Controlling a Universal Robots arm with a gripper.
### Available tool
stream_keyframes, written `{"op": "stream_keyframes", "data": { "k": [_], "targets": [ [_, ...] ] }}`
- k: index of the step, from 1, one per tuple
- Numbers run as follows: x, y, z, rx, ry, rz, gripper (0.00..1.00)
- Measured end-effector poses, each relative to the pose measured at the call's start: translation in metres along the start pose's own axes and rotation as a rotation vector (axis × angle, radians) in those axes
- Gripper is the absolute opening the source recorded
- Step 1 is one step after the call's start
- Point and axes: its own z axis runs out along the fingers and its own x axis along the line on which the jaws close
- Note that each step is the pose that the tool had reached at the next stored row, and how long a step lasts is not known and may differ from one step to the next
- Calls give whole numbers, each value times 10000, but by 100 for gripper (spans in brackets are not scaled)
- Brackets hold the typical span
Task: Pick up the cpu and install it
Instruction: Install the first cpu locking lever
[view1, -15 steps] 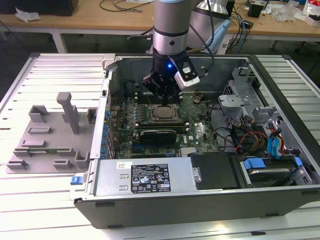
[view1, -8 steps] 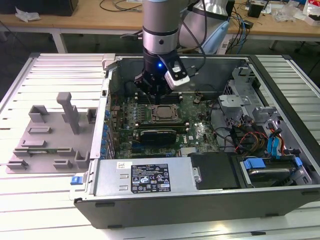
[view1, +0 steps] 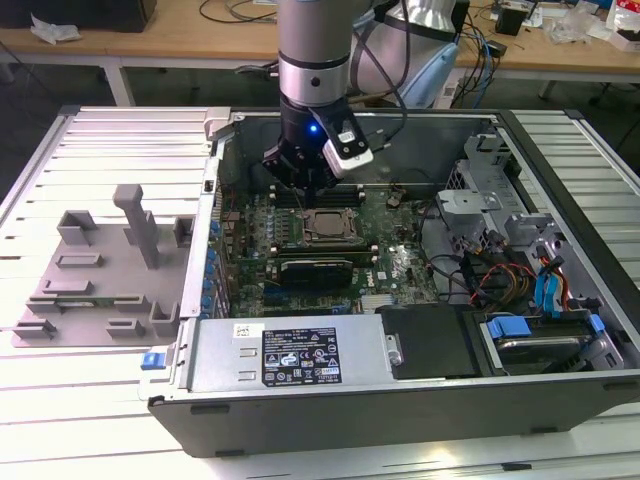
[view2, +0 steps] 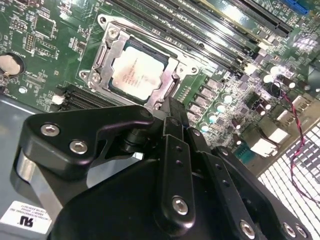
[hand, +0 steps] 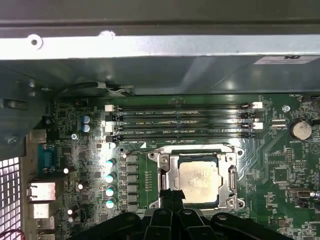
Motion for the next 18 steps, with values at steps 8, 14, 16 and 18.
{"op": "stream_keyframes", "data": {
  "k": [8, 14, 16, 18],
  "targets": [
    [4, 5, -134, 0, -1, 3, 11],
    [88, 18, -136, 1, 0, 0, 11],
    [129, 28, -137, 1, 0, 0, 11],
    [143, 32, -137, 0, 0, 0, 11]
  ]
}}
